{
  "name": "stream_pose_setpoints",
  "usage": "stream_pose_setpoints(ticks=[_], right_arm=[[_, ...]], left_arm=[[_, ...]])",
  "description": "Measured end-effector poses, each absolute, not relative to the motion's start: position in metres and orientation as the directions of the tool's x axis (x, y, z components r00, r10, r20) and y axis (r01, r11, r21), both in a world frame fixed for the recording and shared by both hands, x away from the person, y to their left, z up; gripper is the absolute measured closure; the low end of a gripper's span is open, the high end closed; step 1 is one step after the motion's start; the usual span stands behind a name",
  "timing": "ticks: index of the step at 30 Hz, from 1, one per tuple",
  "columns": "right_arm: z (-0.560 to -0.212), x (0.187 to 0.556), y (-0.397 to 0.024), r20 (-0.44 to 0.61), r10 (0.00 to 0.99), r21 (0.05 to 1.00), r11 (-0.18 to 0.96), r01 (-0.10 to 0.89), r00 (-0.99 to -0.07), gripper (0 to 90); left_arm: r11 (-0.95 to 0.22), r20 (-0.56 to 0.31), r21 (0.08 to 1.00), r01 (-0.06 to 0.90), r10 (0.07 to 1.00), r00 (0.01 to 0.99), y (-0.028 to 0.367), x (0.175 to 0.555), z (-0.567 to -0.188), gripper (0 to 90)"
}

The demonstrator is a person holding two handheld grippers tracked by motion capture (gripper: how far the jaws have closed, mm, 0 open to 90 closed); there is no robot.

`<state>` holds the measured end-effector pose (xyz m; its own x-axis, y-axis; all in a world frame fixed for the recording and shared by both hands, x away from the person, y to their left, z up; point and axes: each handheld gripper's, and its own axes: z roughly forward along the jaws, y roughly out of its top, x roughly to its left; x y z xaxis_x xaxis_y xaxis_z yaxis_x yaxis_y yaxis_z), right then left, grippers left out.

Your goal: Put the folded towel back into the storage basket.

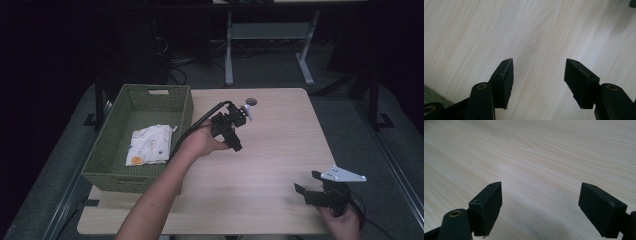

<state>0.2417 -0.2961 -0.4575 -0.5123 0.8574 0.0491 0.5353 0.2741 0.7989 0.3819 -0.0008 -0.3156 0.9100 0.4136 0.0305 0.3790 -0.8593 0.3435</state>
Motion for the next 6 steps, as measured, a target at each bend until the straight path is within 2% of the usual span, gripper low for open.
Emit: stream_pose_setpoints(ticks=[6], right_arm=[[-0.457, 0.240, -0.298, 0.047, 0.858, 0.801, 0.273, 0.533, -0.511, 18.7]], left_arm=[[-0.872, 0.022, 0.341, 0.350, 0.379, 0.925, -0.019, 0.377, -0.320, 37.6]])
